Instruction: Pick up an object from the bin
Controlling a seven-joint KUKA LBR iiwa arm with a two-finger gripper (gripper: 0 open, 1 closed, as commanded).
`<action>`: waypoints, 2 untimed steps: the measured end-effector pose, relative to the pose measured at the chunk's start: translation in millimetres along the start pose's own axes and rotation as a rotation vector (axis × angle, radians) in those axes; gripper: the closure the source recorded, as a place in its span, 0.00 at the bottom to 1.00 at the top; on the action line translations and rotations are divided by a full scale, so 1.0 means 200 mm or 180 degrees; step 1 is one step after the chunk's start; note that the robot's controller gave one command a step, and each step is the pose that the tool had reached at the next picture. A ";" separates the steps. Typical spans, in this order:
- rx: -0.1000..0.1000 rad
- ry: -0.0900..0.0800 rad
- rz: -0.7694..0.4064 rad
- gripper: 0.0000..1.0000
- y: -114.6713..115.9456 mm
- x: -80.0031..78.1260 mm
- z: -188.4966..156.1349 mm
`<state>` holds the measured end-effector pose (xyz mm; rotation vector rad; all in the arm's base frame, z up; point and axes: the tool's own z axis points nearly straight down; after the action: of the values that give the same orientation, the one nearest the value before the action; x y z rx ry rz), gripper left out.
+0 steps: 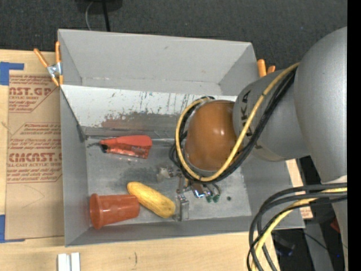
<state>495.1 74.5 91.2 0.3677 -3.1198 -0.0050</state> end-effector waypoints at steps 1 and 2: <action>0.0010 0.0000 -0.0152 0.00 0.08 -0.01 0.08; -0.0005 -0.0004 -0.0376 1.00 0.33 -0.08 0.08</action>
Offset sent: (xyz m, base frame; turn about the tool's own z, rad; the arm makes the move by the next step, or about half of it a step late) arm 0.0011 0.0664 -0.0155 -0.1175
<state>496.0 142.1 75.4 0.5514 -3.0939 -0.0075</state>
